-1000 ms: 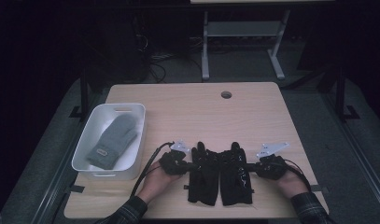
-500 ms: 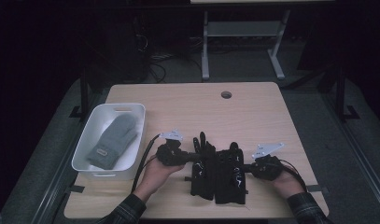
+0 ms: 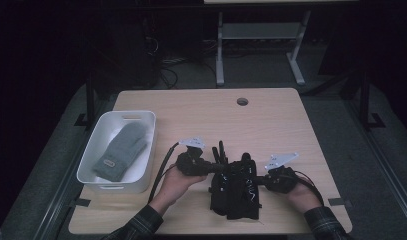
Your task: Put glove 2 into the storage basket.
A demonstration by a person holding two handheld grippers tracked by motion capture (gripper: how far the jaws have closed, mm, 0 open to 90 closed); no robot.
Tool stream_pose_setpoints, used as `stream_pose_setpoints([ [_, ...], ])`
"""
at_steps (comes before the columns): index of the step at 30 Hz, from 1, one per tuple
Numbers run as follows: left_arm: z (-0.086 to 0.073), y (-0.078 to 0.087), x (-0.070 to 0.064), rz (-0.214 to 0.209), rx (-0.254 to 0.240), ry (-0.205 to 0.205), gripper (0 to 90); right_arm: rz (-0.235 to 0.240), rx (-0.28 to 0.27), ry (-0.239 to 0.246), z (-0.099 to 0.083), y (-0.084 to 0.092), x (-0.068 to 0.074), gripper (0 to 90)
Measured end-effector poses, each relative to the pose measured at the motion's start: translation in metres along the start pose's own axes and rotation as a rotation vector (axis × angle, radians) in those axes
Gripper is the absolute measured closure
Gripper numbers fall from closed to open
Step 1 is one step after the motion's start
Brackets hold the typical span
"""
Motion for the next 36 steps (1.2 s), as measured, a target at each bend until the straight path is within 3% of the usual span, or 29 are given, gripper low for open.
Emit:
stream_pose_setpoints([
  [18,0.002,-0.036,-0.007,-0.028,0.057,-0.008,87.0,0.038,0.000,0.035,0.013,-0.012,0.014,90.0],
  [25,0.002,-0.042,-0.010,-0.054,0.046,-0.016,75.9,0.040,-0.001,0.036,0.014,-0.012,0.014,90.0],
  [29,0.002,-0.041,-0.012,-0.053,0.050,-0.035,73.6,0.009,0.001,0.034,0.011,-0.008,0.008,89.9],
  [32,0.001,-0.039,-0.015,-0.050,0.065,-0.056,79.0,-0.030,-0.012,0.007,0.006,0.000,-0.002,88.4],
  [36,-0.003,-0.038,-0.021,-0.048,0.084,-0.088,88.1,-0.095,-0.046,-0.047,-0.004,0.014,-0.020,74.8],
])
Point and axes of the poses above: each handheld gripper's, and its own axes: y roughly backward along the jaws, z roughly out of its top, x roughly to its left, the point moved 4 cm from there along -y, roughly forward along the jaws, and after that the axes turned 7 degrees about y, right-handed, at the moved point
